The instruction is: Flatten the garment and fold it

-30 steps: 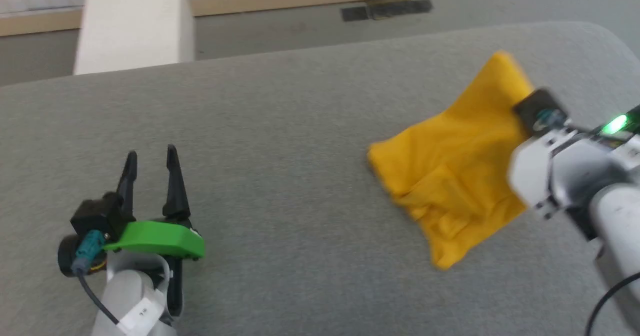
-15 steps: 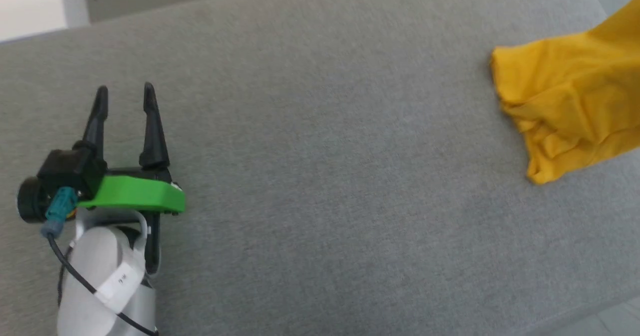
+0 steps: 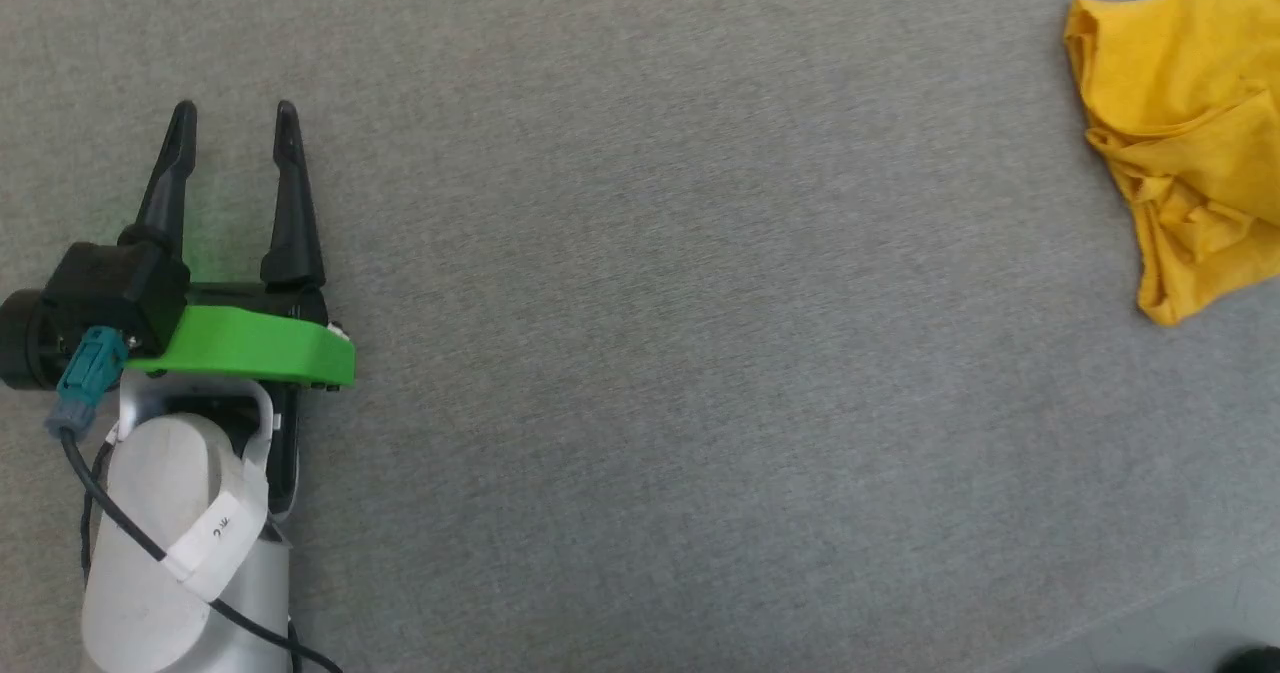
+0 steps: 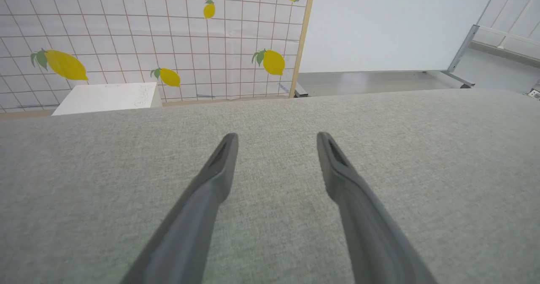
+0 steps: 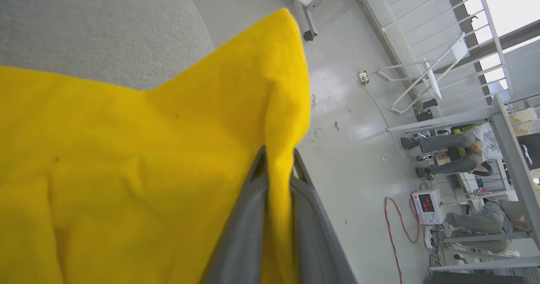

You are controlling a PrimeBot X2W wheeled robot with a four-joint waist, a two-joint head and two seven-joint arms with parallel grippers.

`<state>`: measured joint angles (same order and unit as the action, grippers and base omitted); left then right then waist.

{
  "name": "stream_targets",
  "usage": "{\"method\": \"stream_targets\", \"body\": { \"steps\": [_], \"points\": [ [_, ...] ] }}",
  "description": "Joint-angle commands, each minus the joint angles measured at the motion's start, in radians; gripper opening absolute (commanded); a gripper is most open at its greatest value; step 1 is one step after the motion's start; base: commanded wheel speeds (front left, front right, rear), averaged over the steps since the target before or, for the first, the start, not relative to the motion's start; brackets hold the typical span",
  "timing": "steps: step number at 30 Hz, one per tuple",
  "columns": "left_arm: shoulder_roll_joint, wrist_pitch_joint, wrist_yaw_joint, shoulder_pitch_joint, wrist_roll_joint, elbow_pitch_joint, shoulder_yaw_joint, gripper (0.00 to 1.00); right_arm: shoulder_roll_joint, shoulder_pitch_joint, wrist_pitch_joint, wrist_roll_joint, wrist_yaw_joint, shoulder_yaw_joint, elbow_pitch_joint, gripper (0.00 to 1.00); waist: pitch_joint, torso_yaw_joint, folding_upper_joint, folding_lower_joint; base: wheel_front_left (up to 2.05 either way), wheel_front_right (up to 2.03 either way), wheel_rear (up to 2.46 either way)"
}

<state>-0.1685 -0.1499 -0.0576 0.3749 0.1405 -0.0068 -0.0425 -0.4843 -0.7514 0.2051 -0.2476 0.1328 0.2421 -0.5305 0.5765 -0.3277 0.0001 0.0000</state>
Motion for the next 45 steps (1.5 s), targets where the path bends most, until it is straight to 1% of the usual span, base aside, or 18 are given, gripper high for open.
{"method": "stream_targets", "body": {
  "steps": [1,7,8,9,11,14,16,20,21,22,26,28,31,34,38,42,45],
  "points": [
    [-0.011,0.002,0.002,0.012,-0.008,0.005,-0.001,1.00,0.008,-0.024,-0.016,-0.016,-0.002,0.015,-0.012,0.00,0.013,0.019,-0.0001,0.0000,0.00,0.00,0.00],
    [-0.004,-0.012,0.007,0.006,0.001,0.026,0.006,1.00,0.018,-0.048,-0.058,-0.060,-0.002,0.073,-0.062,0.00,-0.014,0.034,-0.0001,0.0000,0.00,0.00,0.00],
    [-0.001,-0.016,0.007,0.004,0.003,0.035,0.008,1.00,0.020,-0.050,-0.057,-0.065,-0.002,0.081,-0.073,0.41,-0.025,0.036,-0.0001,0.0000,0.00,0.00,0.00],
    [0.004,-0.022,0.008,0.000,0.006,0.045,0.010,1.00,0.023,-0.052,-0.056,-0.066,-0.002,0.093,-0.086,1.00,-0.039,0.039,-0.0001,0.0000,0.00,0.00,0.00],
    [0.015,-0.035,0.007,-0.009,0.013,0.068,0.016,1.00,0.023,-0.046,-0.078,-0.074,-0.002,0.099,-0.099,1.00,-0.073,0.046,-0.0001,0.0000,0.00,0.00,0.00],
    [0.031,-0.058,0.007,-0.023,0.025,0.104,0.021,1.00,0.027,-0.034,-0.128,-0.042,-0.002,0.114,-0.111,1.00,-0.135,0.062,-0.0001,0.0000,0.00,0.00,0.00],
    [0.043,-0.071,0.009,-0.040,0.034,0.131,0.024,1.00,0.028,-0.018,-0.163,-0.008,-0.002,0.108,-0.113,1.00,-0.187,0.076,-0.0001,0.0000,0.00,0.00,0.00],
    [0.063,-0.091,0.015,-0.084,0.053,0.178,0.023,1.00,0.041,0.033,-0.212,0.084,-0.002,0.063,-0.090,1.00,-0.291,0.102,-0.0001,0.0000,0.00,0.00,0.00],
    [0.067,-0.095,0.016,-0.098,0.058,0.190,0.023,1.00,0.047,0.053,-0.222,0.110,-0.002,0.048,-0.075,1.00,-0.319,0.110,-0.0001,0.0000,0.00,0.00,0.00],
    [0.077,-0.102,0.022,-0.135,0.068,0.213,0.023,1.00,0.073,0.120,-0.242,0.182,-0.002,0.011,-0.020,1.00,-0.387,0.133,-0.0001,0.0000,0.00,0.00,0.00],
    [0.089,-0.107,0.021,-0.181,0.080,0.230,0.033,1.00,0.116,0.234,-0.264,0.294,-0.002,-0.024,0.084,1.00,-0.458,0.173,-0.0001,0.0000,0.00,0.00,0.00],
    [0.092,-0.109,0.018,-0.194,0.078,0.236,0.045,1.00,0.146,0.294,-0.270,0.337,-0.002,-0.026,0.149,1.00,-0.479,0.196,-0.0001,0.0000,0.00,0.00,0.00],
    [0.096,-0.110,0.013,-0.203,0.080,0.245,0.059,1.00,0.200,0.387,-0.270,0.368,-0.002,-0.025,0.259,1.00,-0.505,0.233,-0.0001,0.0000,0.00,0.00,0.00],
    [0.098,-0.111,0.004,-0.212,0.086,0.259,0.066,1.00,0.255,0.480,-0.257,0.381,-0.002,-0.041,0.368,1.00,-0.523,0.264,-0.0001,0.0000,0.00,0.00,0.00],
    [0.100,-0.111,-0.007,-0.217,0.084,0.272,0.088,1.00,0.320,0.578,-0.256,0.381,-0.002,-0.067,0.478,1.00,-0.536,0.304,-0.0001,0.0000,0.00,0.00,0.00],
    [0.105,-0.112,-0.012,-0.219,0.093,0.283,0.103,1.00,0.372,0.655,-0.267,0.373,-0.002,-0.094,0.533,1.00,-0.545,0.335,-0.0001,0.0000,0.00,0.00,0.00],
    [0.108,-0.112,-0.014,-0.224,0.094,0.288,0.113,1.00,0.392,0.693,-0.286,0.365,-0.002,-0.123,0.538,1.00,-0.550,0.350,-0.0001,0.0000,0.00,0.00,0.00]
  ]
}}
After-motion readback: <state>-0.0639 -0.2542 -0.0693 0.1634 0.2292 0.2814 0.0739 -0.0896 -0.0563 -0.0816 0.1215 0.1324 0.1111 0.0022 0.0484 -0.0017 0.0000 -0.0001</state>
